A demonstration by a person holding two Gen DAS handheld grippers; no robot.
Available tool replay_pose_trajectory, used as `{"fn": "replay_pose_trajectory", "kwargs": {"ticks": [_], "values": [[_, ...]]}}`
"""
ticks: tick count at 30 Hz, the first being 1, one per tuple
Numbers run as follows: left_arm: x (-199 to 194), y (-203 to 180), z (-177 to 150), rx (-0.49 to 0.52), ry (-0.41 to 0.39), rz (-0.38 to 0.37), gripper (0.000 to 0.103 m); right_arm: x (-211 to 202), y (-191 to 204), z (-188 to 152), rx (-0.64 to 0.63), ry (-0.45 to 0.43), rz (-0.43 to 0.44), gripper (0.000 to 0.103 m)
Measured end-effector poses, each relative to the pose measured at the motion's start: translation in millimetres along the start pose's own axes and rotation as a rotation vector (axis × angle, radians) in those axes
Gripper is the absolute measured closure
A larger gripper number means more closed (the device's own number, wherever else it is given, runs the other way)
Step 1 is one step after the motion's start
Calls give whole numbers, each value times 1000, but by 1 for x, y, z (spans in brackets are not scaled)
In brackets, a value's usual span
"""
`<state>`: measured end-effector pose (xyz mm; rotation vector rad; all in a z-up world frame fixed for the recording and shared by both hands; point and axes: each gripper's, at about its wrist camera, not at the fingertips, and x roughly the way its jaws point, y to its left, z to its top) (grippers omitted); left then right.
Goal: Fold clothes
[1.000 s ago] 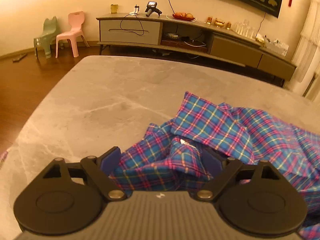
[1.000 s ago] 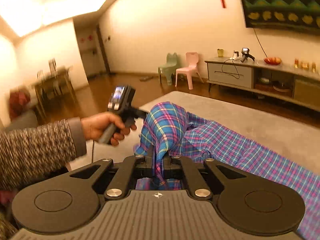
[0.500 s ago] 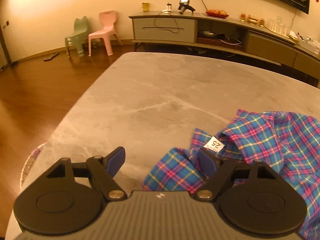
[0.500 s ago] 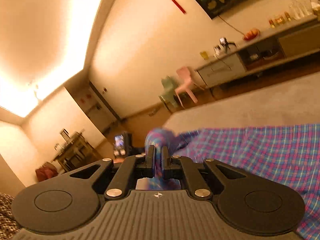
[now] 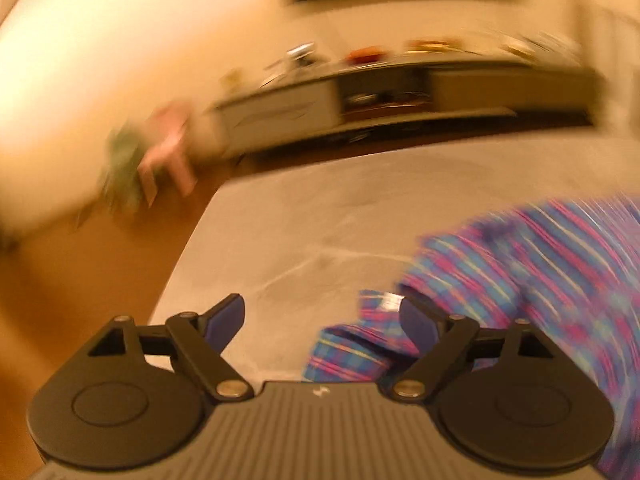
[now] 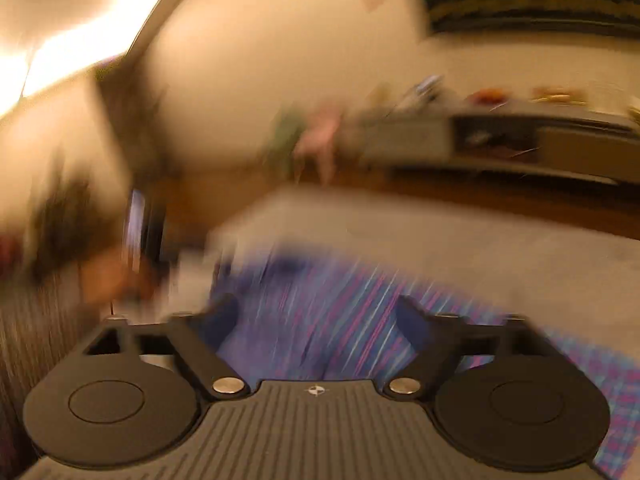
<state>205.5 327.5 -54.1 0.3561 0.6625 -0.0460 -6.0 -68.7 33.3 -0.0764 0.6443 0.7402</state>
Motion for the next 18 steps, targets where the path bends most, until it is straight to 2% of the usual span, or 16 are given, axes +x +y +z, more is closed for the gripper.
{"fn": "replay_pose_trajectory", "kwargs": {"ticks": [2,4,6,7,8,9,10,11,13,16,18], "values": [[-11,-15,-6,81,-30,-56,12,31,22,-27,-114,88,-75,15],[-13,-34,-10,142,-62,-86,4,54,29,-45,-131,157,-98,17],[1,-52,-12,196,-45,-75,2,71,32,-54,-170,229,-143,47],[10,-60,-13,233,-39,-47,4,76,35,-57,-198,260,-173,78],[22,-64,-12,252,-33,7,13,74,35,-55,-214,274,-186,88],[34,-68,-9,264,-26,68,45,69,32,-48,-229,270,-183,91],[43,-64,-6,243,-10,90,63,63,29,-40,-245,264,-178,97],[46,-51,1,163,-8,88,94,53,26,-29,-258,241,-186,98],[50,-21,16,-26,-12,78,98,27,11,3,-246,161,-228,99],[54,20,28,-300,-6,40,99,-10,-42,60,-138,11,-345,100],[59,28,28,-377,20,12,99,-23,-90,96,-31,-76,-444,100]]}}
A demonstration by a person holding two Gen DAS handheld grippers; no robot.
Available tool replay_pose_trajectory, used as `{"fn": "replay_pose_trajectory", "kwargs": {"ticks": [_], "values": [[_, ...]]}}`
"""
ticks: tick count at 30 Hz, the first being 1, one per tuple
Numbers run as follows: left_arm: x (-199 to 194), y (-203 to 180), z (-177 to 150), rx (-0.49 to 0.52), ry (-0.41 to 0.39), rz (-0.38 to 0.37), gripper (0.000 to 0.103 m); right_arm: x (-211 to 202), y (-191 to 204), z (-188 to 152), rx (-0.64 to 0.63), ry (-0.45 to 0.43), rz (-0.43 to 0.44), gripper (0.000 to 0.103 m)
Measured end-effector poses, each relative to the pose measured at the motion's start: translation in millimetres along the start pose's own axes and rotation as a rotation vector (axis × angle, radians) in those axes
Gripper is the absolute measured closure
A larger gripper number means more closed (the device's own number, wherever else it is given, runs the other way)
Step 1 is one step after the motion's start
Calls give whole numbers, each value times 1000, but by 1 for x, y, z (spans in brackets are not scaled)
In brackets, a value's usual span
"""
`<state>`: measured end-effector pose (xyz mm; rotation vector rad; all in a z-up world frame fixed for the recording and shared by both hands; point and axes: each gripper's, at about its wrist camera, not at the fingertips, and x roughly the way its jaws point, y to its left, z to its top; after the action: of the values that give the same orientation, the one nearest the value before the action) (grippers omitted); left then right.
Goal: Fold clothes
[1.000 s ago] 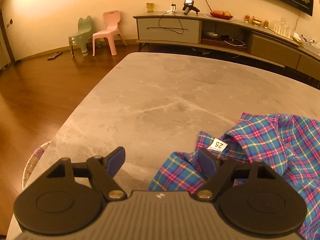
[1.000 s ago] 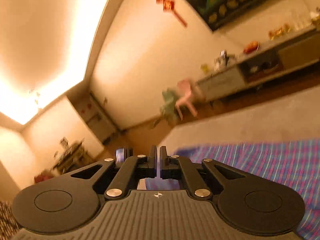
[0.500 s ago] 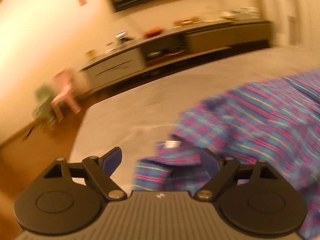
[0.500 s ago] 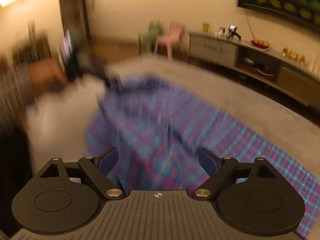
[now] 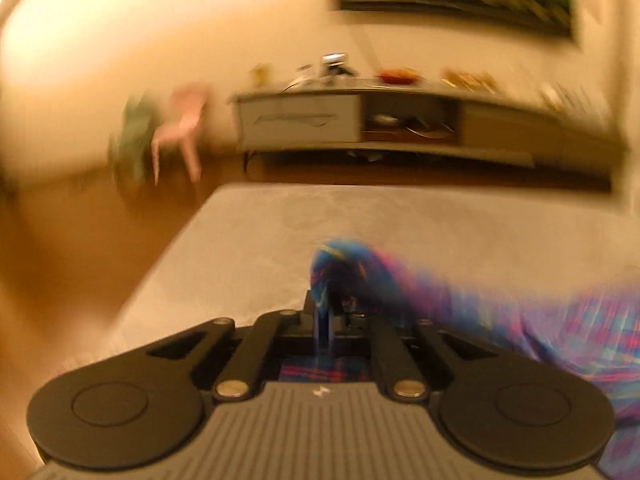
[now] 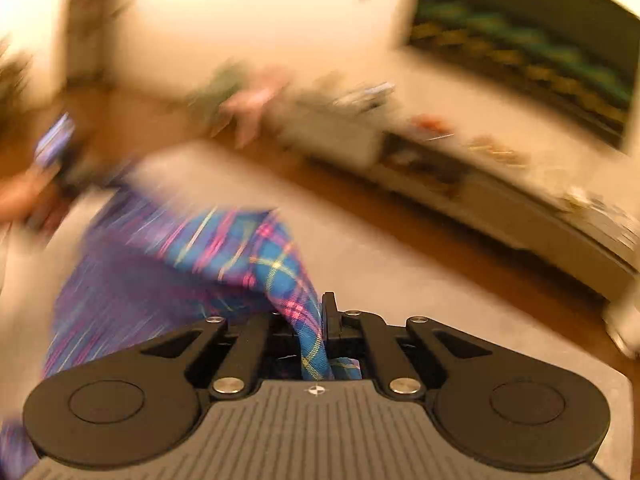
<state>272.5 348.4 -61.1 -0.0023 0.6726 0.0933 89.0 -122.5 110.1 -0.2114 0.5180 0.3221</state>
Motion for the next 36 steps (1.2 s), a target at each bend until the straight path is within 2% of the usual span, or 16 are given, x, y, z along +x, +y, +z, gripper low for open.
{"fn": "replay_pose_trajectory", "kwargs": {"ticks": [3,6,10,14,18,20,21,22,23,24,25,31,33,34,35,36], "values": [[7,7,2,-87,46,-32,96,62,-62,17,186,25,-186,97],[15,5,-2,-75,87,-20,94,116,-86,-5,331,118,-256,61],[12,13,-2,-72,95,-9,79,101,-60,-53,389,114,-94,36],[12,15,-3,-55,98,2,72,49,-19,-113,252,128,70,16],[15,3,-9,-17,117,17,72,28,4,-164,34,212,104,15],[17,-1,-11,-8,123,28,72,42,19,-169,-6,210,122,15],[17,-4,-12,-3,121,45,83,47,21,-168,-4,208,136,17],[17,-3,-12,-9,120,57,94,53,23,-168,-2,206,149,30],[17,-1,-12,-18,120,66,100,61,25,-165,-1,231,151,72],[15,2,-10,-37,112,66,100,71,24,-163,-8,269,139,93],[13,6,-8,-58,101,64,100,76,18,-154,-13,275,122,103],[6,26,12,-160,53,52,97,103,-36,-74,30,183,-81,103],[15,25,10,-147,87,55,85,134,-41,-62,11,164,-236,99],[18,26,7,-143,102,63,82,153,-42,-62,-7,176,-333,81],[21,26,5,-139,117,71,77,164,-45,-67,3,205,-385,52],[20,28,4,-148,123,67,70,173,-48,-71,18,236,-428,45]]}}
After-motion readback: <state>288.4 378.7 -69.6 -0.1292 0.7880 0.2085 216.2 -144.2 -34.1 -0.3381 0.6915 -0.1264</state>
